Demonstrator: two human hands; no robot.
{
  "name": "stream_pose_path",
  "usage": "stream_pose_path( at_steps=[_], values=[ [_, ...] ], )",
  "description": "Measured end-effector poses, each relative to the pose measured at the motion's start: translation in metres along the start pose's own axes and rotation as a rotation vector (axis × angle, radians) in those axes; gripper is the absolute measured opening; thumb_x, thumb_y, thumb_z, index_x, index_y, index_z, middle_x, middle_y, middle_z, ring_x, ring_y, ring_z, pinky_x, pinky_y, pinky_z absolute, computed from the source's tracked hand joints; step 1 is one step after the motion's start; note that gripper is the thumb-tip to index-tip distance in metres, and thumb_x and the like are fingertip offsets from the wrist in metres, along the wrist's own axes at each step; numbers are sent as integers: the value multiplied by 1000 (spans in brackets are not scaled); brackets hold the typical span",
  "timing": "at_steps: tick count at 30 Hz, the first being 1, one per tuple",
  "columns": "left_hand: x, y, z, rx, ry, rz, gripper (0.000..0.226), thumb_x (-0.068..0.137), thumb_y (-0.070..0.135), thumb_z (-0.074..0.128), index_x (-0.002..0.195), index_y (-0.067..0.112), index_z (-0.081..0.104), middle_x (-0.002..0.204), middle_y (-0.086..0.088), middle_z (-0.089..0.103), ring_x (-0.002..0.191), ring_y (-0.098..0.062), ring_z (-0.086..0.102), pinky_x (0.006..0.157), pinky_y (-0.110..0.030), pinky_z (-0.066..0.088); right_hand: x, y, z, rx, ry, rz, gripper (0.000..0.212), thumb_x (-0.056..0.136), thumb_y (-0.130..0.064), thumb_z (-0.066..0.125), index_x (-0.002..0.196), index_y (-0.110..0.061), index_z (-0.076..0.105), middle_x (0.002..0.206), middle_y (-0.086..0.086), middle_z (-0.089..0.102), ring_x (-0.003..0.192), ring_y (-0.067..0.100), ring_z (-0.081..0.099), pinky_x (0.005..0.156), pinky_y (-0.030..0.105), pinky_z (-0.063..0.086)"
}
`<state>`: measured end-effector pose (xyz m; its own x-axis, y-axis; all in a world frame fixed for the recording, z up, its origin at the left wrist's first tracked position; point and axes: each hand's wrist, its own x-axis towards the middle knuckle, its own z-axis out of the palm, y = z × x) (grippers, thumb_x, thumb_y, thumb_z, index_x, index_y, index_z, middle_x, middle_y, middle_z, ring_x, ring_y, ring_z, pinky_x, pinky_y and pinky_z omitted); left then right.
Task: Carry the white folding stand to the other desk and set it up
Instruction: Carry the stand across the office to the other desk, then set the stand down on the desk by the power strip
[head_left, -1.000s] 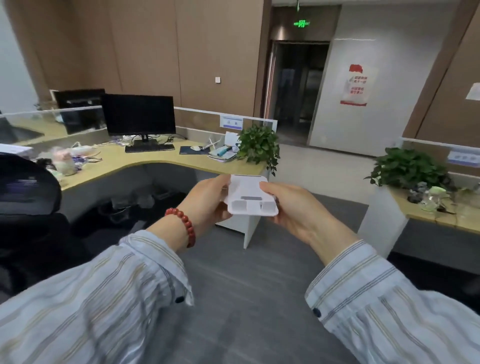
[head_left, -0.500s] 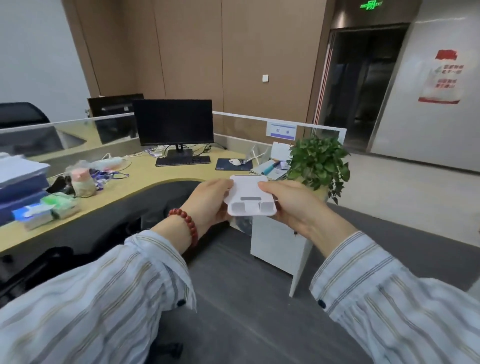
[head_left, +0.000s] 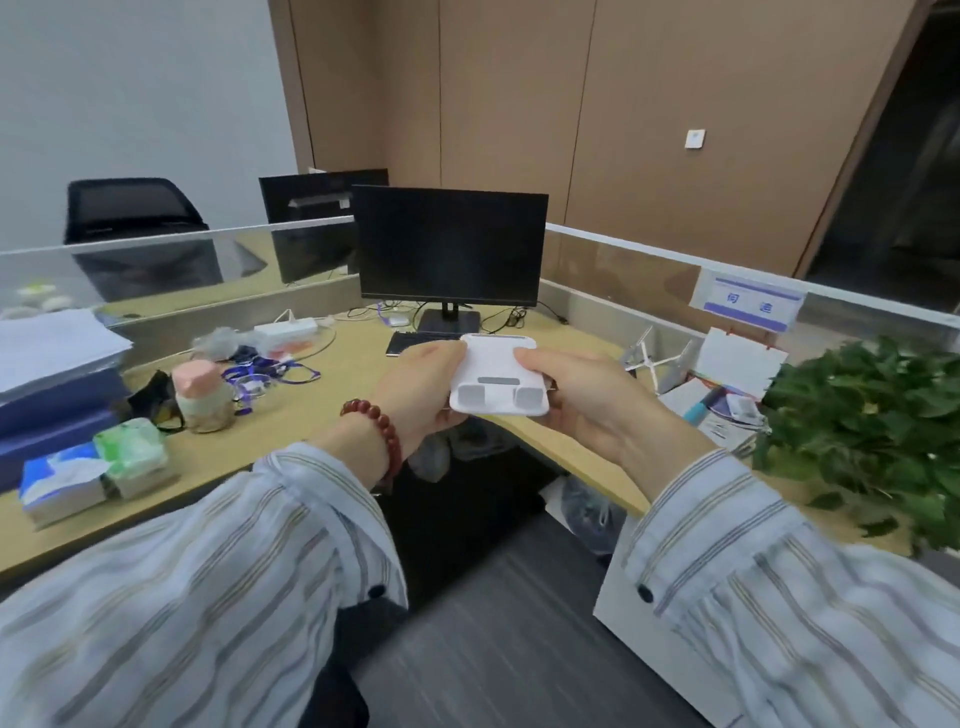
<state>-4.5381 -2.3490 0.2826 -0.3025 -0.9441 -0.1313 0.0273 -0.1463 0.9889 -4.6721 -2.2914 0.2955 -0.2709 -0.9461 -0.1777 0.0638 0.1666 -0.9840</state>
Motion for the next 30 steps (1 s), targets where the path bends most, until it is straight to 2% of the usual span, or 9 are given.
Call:
stream_pose_path(
  at_steps=[4, 8, 10, 14, 16, 19, 22, 27, 30],
  values=[
    [130, 16, -33, 69, 37, 36, 20, 93, 25, 39, 90, 19, 58, 88, -4, 59, 72, -13, 55, 49, -22, 45, 132, -20, 28, -76, 2, 0, 25, 89, -25, 60, 108, -9, 63, 94, 7, 68, 80, 17, 63, 51, 22, 49],
    [240, 39, -72, 160, 98, 52, 23, 93, 22, 36, 89, 13, 56, 91, -8, 57, 80, -20, 56, 55, -26, 47, 251, -48, 64, -173, -9, 11, 20, 88, -33, 59, 97, -16, 65, 98, 6, 72, 92, 19, 67, 76, 30, 56],
    [285, 48, -95, 193, 131, 62, 23, 94, 21, 36, 81, 15, 53, 84, -5, 54, 73, -17, 53, 58, -27, 48, 304, -58, 83, -224, -25, 10, 19, 86, -35, 61, 95, -19, 66, 95, 5, 72, 87, 17, 67, 79, 31, 56],
    [362, 56, -140, 206, 191, 37, 26, 95, 19, 37, 70, 23, 44, 74, 1, 48, 63, -11, 49, 60, -26, 46, 397, -65, 126, -264, -81, 27, 21, 82, -36, 64, 93, -18, 67, 91, 1, 68, 83, 18, 62, 63, 26, 49],
    [398, 58, -160, 207, 216, 27, 28, 95, 20, 36, 68, 23, 43, 72, 3, 47, 62, -10, 47, 58, -24, 46, 442, -66, 149, -285, -112, 25, 19, 82, -34, 64, 90, -17, 68, 87, 1, 65, 81, 19, 58, 64, 26, 43],
    [451, 58, -185, 270, 251, 39, 33, 96, 18, 33, 64, 21, 40, 68, 4, 42, 58, -6, 41, 44, -11, 42, 508, -69, 180, -326, -141, 27, 21, 79, -34, 65, 88, -15, 69, 82, 3, 58, 76, 20, 48, 67, 28, 38],
    [512, 60, -209, 353, 317, 63, 34, 94, 13, 29, 61, 14, 37, 63, -2, 39, 53, -11, 36, 33, -8, 31, 577, -77, 204, -361, -178, 22, 23, 81, -34, 63, 91, -14, 68, 77, 0, 56, 65, 15, 42, 55, 25, 33],
    [618, 78, -245, 288, 359, -2, 32, 96, 23, 29, 74, 15, 51, 74, -8, 54, 66, -19, 50, 56, -24, 39, 691, -101, 237, -393, -237, -19, 19, 87, -30, 61, 98, -15, 65, 88, 0, 63, 80, 15, 54, 57, 23, 38],
    [667, 78, -264, 242, 394, -20, 31, 95, 23, 30, 74, 13, 50, 77, -10, 53, 72, -24, 49, 57, -26, 38, 742, -107, 254, -375, -298, -16, 17, 88, -28, 60, 97, -14, 64, 72, -5, 56, 65, 10, 48, 50, 21, 32]
  ],
)
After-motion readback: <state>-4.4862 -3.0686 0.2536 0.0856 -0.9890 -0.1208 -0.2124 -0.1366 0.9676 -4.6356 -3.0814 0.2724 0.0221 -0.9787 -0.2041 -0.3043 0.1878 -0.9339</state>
